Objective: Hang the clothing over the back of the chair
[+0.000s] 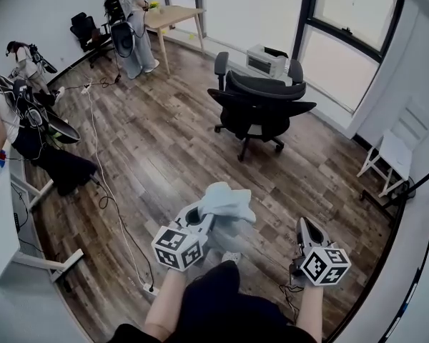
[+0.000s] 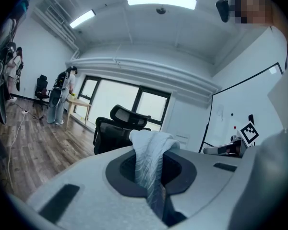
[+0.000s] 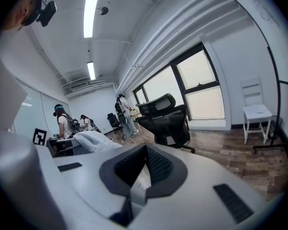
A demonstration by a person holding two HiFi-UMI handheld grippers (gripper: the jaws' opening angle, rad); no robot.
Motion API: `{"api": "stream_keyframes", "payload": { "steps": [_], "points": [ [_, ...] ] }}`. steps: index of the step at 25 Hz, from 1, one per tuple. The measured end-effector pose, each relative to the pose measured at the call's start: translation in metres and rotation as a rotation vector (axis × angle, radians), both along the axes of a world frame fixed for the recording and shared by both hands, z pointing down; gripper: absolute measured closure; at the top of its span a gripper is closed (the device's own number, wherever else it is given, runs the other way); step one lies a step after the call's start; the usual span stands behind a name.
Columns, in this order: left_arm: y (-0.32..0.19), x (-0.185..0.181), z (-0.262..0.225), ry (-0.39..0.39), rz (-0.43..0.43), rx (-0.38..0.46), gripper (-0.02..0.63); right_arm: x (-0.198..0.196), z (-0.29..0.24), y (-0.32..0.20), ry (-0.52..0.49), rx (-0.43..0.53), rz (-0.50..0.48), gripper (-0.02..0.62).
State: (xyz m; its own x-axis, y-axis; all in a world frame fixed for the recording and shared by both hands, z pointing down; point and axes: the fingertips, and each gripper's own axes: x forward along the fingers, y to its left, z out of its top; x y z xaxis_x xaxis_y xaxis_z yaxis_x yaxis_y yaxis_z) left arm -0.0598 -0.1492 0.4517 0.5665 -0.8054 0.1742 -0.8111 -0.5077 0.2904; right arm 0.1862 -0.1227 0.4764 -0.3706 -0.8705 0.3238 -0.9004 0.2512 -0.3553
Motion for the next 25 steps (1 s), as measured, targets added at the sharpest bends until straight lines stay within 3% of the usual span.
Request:
{"api": "stream_keyframes", "payload": {
  "steps": [25],
  "points": [
    [-0.158, -0.018, 0.002, -0.012, 0.016, 0.004, 0.589, -0.018, -0.002, -0.154, 0.007, 0.011, 0.005, 0.595]
  ]
}}
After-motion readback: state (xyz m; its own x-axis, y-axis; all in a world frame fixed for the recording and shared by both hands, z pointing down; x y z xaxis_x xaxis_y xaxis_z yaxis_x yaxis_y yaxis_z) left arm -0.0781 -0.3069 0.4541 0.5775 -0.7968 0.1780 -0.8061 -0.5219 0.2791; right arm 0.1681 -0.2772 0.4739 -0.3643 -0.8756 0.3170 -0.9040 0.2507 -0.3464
